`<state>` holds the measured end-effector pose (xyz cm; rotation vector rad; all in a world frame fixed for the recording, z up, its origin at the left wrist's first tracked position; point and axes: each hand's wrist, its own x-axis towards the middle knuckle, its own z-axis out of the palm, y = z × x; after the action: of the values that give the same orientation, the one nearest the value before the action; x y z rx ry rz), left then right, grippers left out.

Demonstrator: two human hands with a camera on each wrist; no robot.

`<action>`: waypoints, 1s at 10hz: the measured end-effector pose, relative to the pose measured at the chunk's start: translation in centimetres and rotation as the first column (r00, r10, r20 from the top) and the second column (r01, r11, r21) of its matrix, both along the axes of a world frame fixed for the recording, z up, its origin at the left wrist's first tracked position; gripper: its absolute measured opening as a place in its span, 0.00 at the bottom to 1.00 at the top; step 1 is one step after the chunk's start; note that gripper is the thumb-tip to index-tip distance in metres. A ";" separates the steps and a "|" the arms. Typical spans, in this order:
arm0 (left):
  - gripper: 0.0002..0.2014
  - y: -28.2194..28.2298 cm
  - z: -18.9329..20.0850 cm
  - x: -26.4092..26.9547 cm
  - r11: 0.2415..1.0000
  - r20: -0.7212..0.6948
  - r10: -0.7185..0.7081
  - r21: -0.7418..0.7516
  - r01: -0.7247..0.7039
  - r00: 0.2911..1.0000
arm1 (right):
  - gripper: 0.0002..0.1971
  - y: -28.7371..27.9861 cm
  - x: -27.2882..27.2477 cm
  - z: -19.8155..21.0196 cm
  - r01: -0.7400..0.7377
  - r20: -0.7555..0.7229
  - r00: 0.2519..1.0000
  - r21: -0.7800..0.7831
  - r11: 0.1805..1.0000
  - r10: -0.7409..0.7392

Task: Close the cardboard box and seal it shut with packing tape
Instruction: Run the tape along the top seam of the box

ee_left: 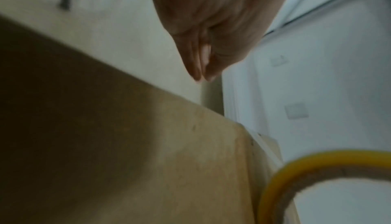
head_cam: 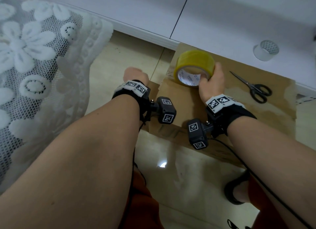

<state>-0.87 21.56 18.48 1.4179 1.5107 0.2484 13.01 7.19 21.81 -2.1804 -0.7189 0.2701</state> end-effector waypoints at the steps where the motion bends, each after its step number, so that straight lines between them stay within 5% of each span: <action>1: 0.14 -1.2 1.6 1.8 0.982 0.155 -0.127 -0.120 0.146 0.980 | 0.12 -0.1 0.1 0.2 -0.011 -0.005 1.000 -0.007 1.000 0.011; 2: 0.28 -2.9 1.7 2.7 0.939 0.146 -0.280 -0.167 0.302 0.949 | 0.12 -0.2 0.2 0.4 -0.038 -0.016 0.999 -0.026 0.999 0.037; 4: 0.63 -0.4 -4.7 2.9 0.880 0.158 -0.279 -0.352 0.318 0.947 | 0.13 -0.3 0.6 0.6 -0.064 -0.050 0.997 -0.047 0.997 0.062; 5: 0.47 -1.9 -2.1 2.3 0.775 0.263 -0.354 -0.454 0.439 0.898 | 0.14 -0.2 0.8 0.5 -0.067 -0.062 0.996 -0.040 0.997 0.065; 6: 0.53 -1.2 -3.8 2.6 0.785 0.239 -0.331 -0.466 0.407 0.913 | 0.14 -0.2 0.8 0.6 -0.074 -0.080 0.994 -0.043 0.996 0.070; 7: 0.54 -2.1 -1.3 3.1 0.872 0.096 -0.323 -0.356 0.335 0.942 | 0.17 -0.3 0.8 0.8 -0.088 -0.110 0.991 -0.050 0.995 0.082; 8: 0.39 -3.6 2.8 2.8 0.926 -0.006 -0.350 -0.154 0.345 0.937 | 0.19 -0.5 0.8 1.0 -0.088 -0.122 0.989 -0.047 0.995 0.082; 10: 0.34 -4.9 3.1 3.9 0.930 -0.101 -0.349 -0.158 0.331 0.932 | 0.14 -0.6 0.8 1.3 -0.113 -0.063 0.992 -0.106 0.988 0.107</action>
<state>3.02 16.69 21.60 1.5772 1.3247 -0.1621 13.76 6.60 23.14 -2.2297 -0.8108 0.4364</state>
